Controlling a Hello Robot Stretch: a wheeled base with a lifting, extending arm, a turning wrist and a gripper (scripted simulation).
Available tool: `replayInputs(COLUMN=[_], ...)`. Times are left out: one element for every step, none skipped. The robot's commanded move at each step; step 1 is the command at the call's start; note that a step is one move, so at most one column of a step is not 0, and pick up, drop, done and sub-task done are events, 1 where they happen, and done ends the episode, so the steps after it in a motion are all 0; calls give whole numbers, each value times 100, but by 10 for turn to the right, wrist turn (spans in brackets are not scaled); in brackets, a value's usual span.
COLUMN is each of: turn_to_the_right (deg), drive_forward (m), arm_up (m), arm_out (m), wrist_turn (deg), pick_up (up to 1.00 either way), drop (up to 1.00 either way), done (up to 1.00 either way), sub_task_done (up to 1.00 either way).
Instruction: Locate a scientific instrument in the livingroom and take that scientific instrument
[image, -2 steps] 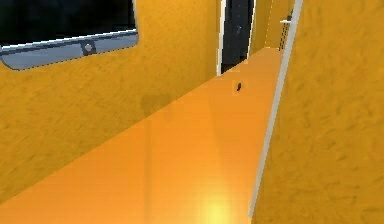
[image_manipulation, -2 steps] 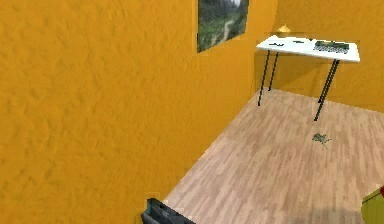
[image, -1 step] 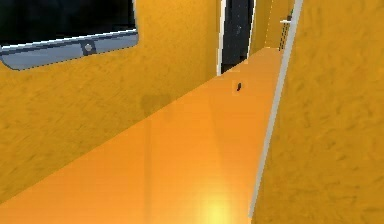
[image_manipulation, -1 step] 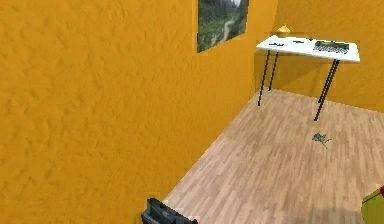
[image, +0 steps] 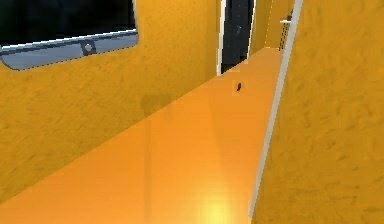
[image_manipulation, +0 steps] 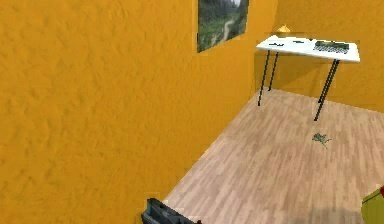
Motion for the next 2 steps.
replayInputs(turn_to_the_right=[0, 0], drive_forward=[0, 0], arm_up=[-30, 0], arm_out=[0, 0], wrist_turn=[0, 0], pick_up=[0, 100], drop=[0, 0], done=[0, 0], sub_task_done=[0, 0])
